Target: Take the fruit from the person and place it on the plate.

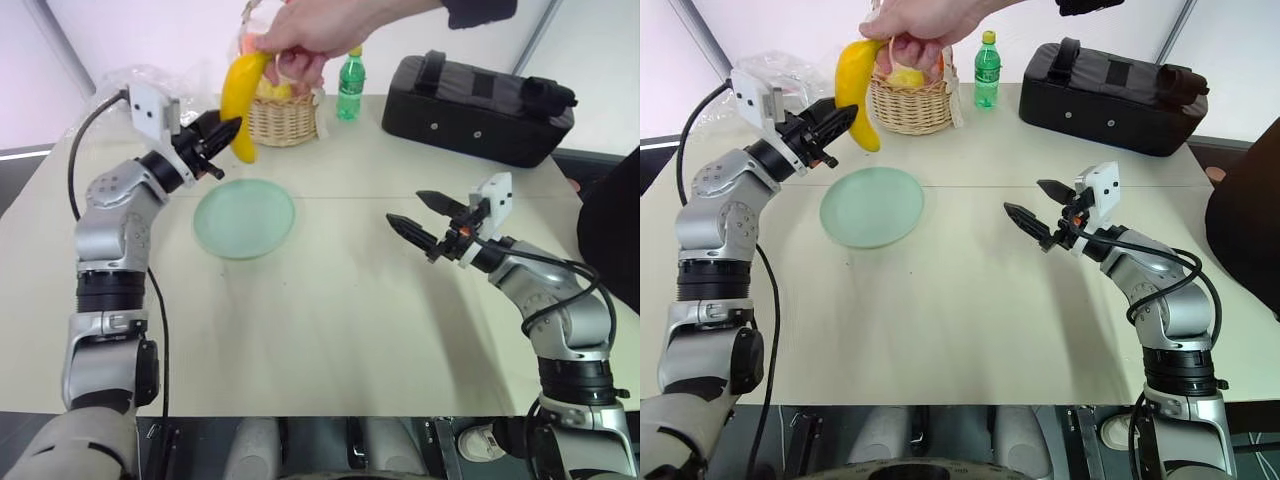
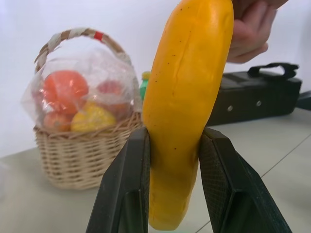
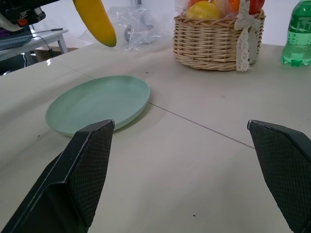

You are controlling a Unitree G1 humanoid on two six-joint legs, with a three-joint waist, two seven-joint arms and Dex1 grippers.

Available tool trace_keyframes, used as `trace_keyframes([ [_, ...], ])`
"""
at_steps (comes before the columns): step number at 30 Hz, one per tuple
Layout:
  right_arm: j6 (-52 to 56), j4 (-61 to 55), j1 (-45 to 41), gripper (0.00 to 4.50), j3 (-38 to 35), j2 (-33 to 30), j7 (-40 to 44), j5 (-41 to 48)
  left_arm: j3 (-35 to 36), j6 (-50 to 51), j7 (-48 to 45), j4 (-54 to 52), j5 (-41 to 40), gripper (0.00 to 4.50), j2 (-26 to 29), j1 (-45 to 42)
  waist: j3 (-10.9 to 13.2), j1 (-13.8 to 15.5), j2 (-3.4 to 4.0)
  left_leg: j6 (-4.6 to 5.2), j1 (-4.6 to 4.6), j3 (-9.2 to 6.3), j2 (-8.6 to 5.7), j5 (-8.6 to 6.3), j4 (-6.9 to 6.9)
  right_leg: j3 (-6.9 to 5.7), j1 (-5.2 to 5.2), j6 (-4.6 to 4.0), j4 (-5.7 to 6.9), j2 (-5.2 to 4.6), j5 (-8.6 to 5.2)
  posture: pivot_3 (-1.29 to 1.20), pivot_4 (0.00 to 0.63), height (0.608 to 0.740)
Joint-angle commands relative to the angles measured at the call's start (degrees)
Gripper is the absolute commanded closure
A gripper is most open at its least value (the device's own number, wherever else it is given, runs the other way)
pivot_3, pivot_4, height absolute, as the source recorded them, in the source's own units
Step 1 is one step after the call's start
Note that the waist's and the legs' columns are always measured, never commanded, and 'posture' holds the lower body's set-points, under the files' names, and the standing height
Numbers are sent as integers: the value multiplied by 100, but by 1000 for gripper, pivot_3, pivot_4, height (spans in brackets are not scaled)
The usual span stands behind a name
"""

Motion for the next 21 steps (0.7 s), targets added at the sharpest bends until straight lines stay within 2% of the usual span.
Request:
trace_keyframes([
  [1, -141, -185, 26, 0, -50, 8, 28, 0, -309, 696, -78, -662, 273, 3604, 455, 402, 0, -62, 0, 0, 0, 0, 0, 0, -1, 0, -1, 0, 0, 0, 0, 0, 150, 740],
  [7, -173, -117, 14, 0, -3, 38, 40, -38, -1000, 1030, -366, -1319, 856, 3604, 1018, 1010, 4, -74, -5, 0, 1, -1, 1, 0, -5, 1, -2, 1, 4, 0, -2, 0, 150, 740],
  [14, -173, -129, 27, 0, 4, 47, 22, -50, -1195, 812, -376, -1046, 1278, 3604, 1016, 962, 4, -74, -1, 0, 2, 0, 0, 0, -3, 0, -1, 0, 5, -4, -3, 0, 150, 740],
  [21, -151, -205, 100, 0, -39, 35, -34, -36, -1051, 831, -437, -993, 1263, 102, 907, 891, 4, -76, -1, 0, 1, 0, 0, 0, -3, 0, -1, 1, 5, -3, -3, 0, 150, 740],
])
